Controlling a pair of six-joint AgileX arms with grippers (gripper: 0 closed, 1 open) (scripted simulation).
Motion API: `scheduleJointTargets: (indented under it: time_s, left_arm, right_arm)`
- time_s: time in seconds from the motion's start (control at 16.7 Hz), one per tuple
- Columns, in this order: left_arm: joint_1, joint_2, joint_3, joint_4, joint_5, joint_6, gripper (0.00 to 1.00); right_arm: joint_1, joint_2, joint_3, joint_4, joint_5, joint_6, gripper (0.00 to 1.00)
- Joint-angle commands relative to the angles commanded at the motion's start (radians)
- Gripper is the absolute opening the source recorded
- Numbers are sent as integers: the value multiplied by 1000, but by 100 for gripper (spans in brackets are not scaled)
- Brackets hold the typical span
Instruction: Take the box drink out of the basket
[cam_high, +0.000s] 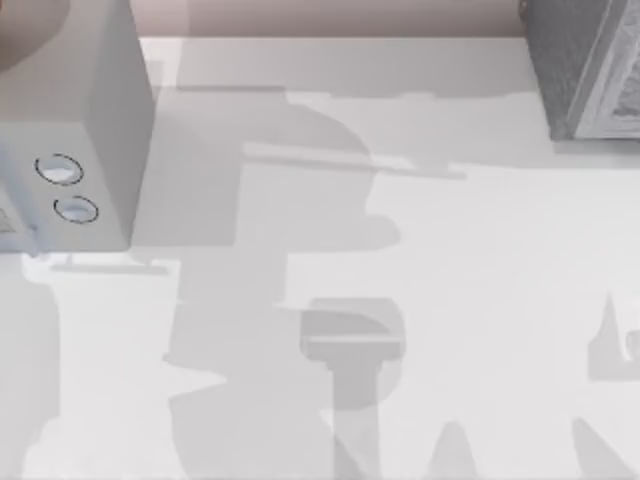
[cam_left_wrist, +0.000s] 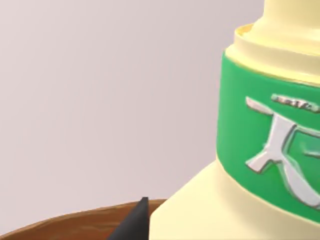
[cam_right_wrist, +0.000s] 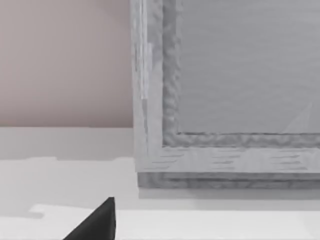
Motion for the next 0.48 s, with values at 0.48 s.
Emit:
scheduleJointTargets:
  time_s: [0.48]
  left_arm:
    - [-14,-46,169,-30,-65,-18,0]
  right_arm:
    - [0,0,0,0,0,0,100]
